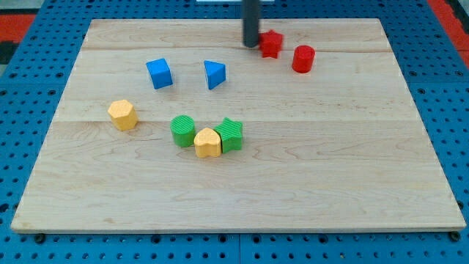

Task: Move the blue triangle diagonal top right to the blue cube

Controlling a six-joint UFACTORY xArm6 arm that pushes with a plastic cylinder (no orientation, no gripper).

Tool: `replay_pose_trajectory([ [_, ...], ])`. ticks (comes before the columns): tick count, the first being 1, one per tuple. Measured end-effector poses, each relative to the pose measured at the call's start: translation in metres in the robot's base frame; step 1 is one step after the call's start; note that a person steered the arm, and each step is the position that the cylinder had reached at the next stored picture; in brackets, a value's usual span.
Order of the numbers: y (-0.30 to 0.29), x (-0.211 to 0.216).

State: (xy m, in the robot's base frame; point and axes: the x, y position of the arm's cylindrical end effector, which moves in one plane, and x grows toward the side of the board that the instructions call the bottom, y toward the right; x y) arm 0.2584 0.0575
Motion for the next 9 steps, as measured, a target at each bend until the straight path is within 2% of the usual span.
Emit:
replay_pose_trajectory([
  [1,-0.017,-0.015],
  [2,-0.029,-0.010],
  [4,-0.002,0.044],
  [5,-0.025,0.086],
  [6,-0.086,0.111],
  [7,-0.091,0.108],
  [8,-0.123,0.080],
  [9,-0.134,0.071],
])
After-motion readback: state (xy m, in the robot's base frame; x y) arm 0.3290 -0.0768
